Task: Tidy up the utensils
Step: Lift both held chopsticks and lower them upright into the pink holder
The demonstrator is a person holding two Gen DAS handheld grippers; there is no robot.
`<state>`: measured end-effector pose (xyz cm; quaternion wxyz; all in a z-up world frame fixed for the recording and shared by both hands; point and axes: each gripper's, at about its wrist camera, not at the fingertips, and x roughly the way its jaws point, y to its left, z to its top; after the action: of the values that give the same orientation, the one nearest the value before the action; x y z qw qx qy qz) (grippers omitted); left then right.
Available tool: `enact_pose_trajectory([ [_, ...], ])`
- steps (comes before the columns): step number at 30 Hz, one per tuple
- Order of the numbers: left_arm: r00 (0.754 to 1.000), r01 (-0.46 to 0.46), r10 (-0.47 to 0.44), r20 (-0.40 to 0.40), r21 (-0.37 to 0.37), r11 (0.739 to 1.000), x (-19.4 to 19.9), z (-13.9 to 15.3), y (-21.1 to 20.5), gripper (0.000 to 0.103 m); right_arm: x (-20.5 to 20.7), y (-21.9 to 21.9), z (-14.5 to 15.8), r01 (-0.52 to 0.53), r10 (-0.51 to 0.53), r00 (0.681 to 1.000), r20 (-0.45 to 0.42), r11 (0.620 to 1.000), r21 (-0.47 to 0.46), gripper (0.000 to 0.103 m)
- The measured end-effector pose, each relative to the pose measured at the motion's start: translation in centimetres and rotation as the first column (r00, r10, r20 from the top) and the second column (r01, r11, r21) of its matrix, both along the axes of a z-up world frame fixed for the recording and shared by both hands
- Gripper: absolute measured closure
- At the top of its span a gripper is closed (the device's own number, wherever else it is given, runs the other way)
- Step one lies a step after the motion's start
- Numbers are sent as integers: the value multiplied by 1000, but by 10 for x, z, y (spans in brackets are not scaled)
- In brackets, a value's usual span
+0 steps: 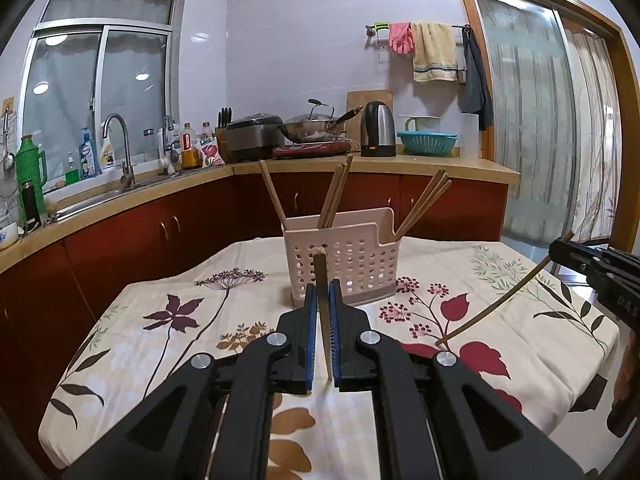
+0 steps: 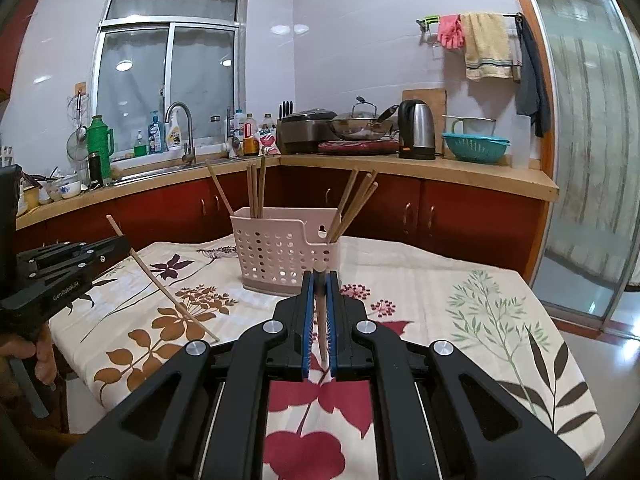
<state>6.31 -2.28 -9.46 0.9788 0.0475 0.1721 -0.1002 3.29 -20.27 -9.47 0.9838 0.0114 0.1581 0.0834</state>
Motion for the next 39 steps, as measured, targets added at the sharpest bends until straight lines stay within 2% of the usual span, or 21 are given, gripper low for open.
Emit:
enact_pose_trajectory([
  [11, 999, 11, -10, 34, -28, 1000, 20, 16, 6, 97, 33, 7, 13, -26, 26, 1000, 17, 999, 23, 97],
  [22, 993, 44, -34, 114, -83, 996, 47, 57, 14, 97, 49, 10, 51, -59, 55, 994, 93, 998, 32, 97],
  [31, 966, 60, -39, 254, -77, 995, 64, 103, 10, 97, 71, 8, 98, -67, 59, 972, 228, 997, 26, 97],
  [39, 941, 52, -23, 338, -76, 996, 92, 120, 5, 97, 106, 8, 119, -59, 49, 949, 310, 998, 23, 97],
])
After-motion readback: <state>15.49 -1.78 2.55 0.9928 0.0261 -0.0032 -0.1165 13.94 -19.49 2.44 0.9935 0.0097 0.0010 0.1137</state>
